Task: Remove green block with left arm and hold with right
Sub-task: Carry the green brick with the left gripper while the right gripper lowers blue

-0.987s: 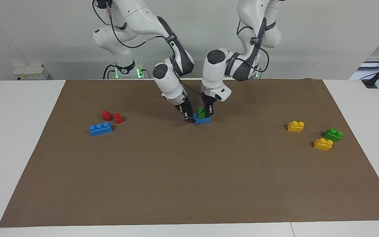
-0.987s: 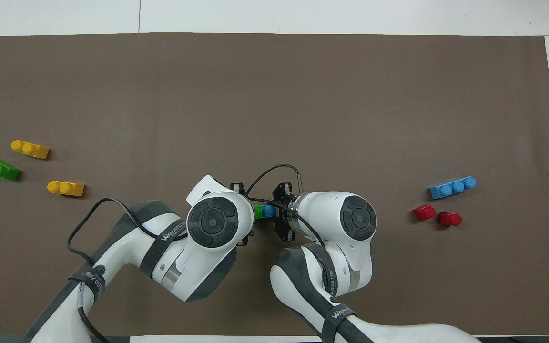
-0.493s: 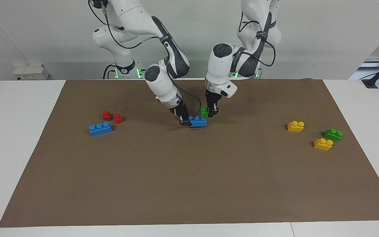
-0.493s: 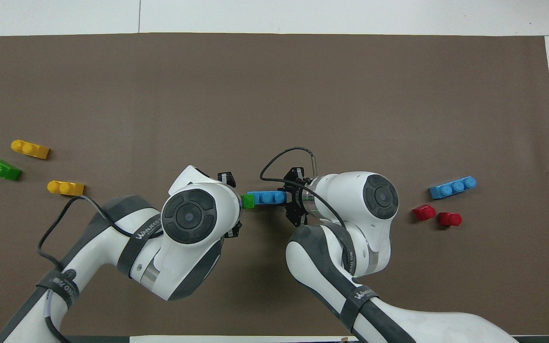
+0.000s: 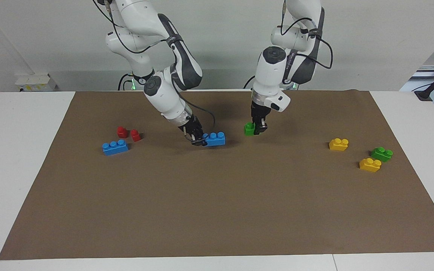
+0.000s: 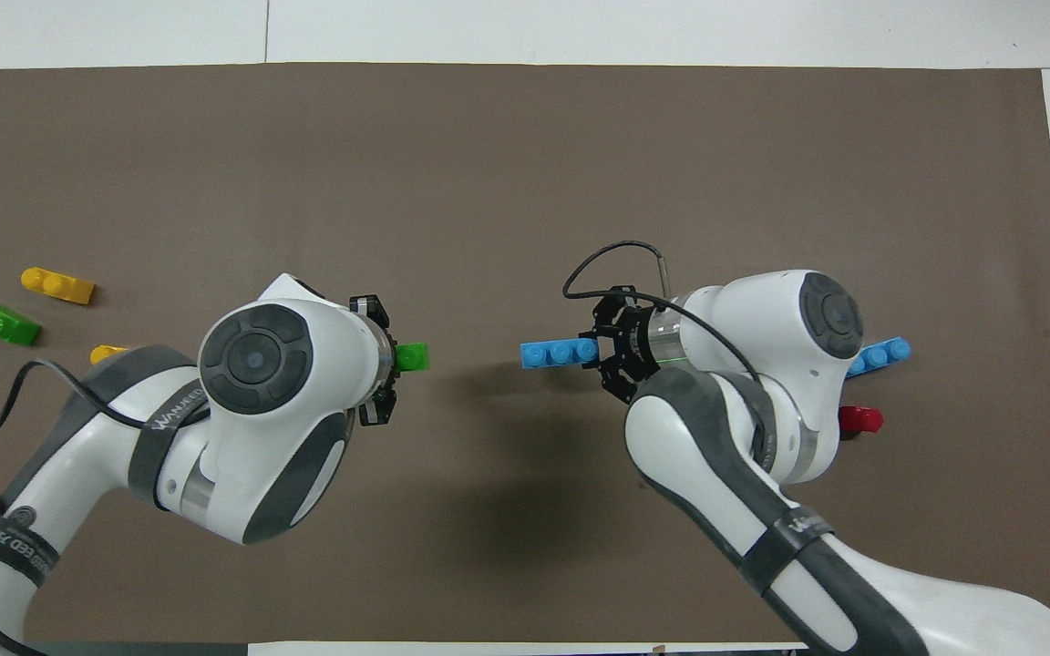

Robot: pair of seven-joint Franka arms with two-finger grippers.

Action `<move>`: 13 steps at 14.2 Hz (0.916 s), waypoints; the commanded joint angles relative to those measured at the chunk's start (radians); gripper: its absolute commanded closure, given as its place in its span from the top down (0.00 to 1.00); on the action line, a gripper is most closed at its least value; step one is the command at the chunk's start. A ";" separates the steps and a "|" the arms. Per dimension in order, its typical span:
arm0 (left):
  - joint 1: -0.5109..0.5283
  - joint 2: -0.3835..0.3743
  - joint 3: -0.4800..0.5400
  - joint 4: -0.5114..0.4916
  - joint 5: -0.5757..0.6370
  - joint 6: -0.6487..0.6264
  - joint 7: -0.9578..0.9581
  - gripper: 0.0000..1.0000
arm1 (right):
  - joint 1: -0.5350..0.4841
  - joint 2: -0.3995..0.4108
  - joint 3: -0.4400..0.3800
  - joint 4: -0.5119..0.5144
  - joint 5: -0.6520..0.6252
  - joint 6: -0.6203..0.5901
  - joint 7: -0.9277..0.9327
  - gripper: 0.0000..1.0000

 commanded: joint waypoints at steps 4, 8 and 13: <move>0.203 -0.006 -0.009 0.006 0.006 -0.020 0.356 0.00 | -0.224 0.061 0.010 0.042 -0.070 -0.104 -0.260 0.00; 0.329 0.002 -0.008 0.006 -0.029 0.021 0.614 0.00 | -0.284 0.131 0.010 0.105 -0.119 -0.133 -0.294 0.00; 0.422 0.034 -0.008 0.008 -0.074 0.081 0.842 0.00 | -0.328 0.176 0.007 0.133 -0.122 -0.131 -0.320 0.00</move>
